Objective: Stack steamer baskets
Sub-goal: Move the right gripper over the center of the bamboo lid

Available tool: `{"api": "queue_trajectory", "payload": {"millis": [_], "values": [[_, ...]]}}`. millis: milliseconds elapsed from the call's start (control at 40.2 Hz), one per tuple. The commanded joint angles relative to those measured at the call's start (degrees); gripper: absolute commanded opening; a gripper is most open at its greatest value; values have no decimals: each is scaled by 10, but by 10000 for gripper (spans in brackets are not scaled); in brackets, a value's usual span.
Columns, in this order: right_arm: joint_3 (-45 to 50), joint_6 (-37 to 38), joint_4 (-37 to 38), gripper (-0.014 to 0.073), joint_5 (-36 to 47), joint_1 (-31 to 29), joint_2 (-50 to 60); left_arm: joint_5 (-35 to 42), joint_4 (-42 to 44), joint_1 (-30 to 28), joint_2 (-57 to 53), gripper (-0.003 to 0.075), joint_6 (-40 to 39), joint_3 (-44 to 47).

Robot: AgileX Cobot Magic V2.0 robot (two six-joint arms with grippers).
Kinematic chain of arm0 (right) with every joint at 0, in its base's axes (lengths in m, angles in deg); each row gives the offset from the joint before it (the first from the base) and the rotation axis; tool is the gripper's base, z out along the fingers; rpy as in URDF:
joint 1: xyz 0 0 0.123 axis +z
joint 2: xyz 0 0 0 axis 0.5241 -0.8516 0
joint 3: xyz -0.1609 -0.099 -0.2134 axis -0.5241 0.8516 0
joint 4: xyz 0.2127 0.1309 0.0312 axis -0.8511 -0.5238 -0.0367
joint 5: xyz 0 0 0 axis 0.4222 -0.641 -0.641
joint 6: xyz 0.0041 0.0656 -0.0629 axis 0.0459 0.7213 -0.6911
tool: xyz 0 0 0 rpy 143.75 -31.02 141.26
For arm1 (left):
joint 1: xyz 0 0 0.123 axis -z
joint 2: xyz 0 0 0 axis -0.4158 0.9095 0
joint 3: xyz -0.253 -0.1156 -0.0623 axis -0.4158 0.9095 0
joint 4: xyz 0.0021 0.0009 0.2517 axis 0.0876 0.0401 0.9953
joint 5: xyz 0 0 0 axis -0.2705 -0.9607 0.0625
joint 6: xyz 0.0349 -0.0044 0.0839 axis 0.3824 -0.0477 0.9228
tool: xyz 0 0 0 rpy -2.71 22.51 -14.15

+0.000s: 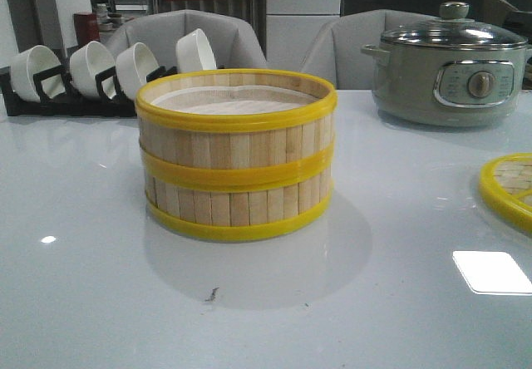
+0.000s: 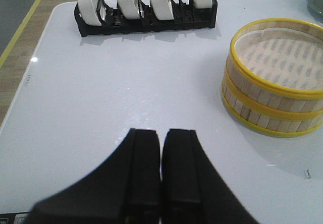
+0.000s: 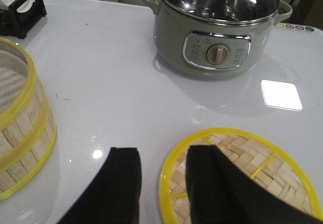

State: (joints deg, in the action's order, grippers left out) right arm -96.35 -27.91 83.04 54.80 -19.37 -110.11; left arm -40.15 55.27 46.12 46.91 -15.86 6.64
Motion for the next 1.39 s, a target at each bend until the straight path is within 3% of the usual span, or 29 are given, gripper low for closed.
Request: {"api": "queue_trajectory", "payload": {"millis": [0, 622, 1119, 1368], "values": [[-22, -1, 16, 344, 40, -2, 2, 49, 4, 0, 6, 86, -5, -13], [-22, -1, 2, 344, 24, -2, -22, 49, 2, 0, 6, 85, -5, -13], [-22, -1, -100, 344, -115, -2, -22, 49, 2, 0, 6, 85, -5, -13], [-61, -7, -91, 344, -169, -5, -59, 49, 2, 0, 6, 85, -5, -13]]}}
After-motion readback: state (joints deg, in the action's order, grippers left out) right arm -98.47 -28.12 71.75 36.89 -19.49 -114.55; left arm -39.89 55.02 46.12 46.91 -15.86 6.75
